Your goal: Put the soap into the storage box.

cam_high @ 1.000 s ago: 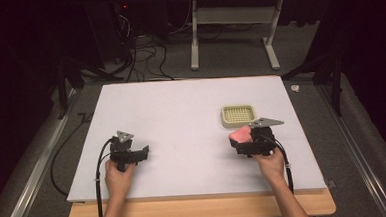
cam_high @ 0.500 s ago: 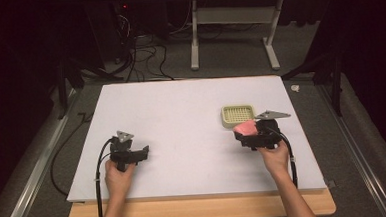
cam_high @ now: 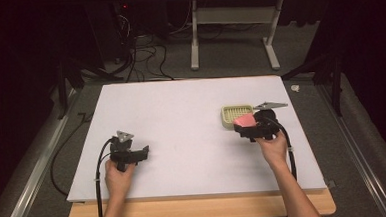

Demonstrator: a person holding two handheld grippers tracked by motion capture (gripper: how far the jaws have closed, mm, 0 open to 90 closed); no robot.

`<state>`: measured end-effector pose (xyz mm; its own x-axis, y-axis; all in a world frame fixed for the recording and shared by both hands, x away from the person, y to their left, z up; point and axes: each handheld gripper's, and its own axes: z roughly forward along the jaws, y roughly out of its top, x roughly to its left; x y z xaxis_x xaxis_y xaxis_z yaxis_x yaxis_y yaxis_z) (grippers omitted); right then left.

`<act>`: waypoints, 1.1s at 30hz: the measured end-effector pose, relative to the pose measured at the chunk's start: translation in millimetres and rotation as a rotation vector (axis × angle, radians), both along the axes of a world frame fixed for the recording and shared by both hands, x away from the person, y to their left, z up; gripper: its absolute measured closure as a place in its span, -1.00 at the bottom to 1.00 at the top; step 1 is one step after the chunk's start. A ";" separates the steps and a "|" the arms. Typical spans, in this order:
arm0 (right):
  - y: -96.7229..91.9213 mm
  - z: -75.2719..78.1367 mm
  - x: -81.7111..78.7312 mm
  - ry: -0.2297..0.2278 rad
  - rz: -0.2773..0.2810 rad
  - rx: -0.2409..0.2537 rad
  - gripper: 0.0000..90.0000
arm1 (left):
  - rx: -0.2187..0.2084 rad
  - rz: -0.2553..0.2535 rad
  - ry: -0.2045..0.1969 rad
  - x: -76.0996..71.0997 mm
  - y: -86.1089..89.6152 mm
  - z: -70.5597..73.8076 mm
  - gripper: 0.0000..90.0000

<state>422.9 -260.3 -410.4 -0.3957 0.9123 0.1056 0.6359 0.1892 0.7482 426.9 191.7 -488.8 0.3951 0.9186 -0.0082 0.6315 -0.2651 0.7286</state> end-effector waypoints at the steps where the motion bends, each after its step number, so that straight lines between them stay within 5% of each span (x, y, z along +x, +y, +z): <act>1: 0.0 0.0 0.0 0.000 0.000 0.000 -0.69 | 0.000 0.000 0.000 0.0 0.0 0.0 -0.66; 33: 0.6 -11.6 45.9 0.075 -0.097 -0.017 -0.69 | -0.002 0.001 -0.001 0.0 -0.2 -0.1 -0.66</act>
<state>468.9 -259.7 -422.0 -0.2967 0.9480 0.1156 0.7058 0.1361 0.6952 426.9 191.6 -488.9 0.3940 0.9191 -0.0096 0.6310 -0.2629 0.7299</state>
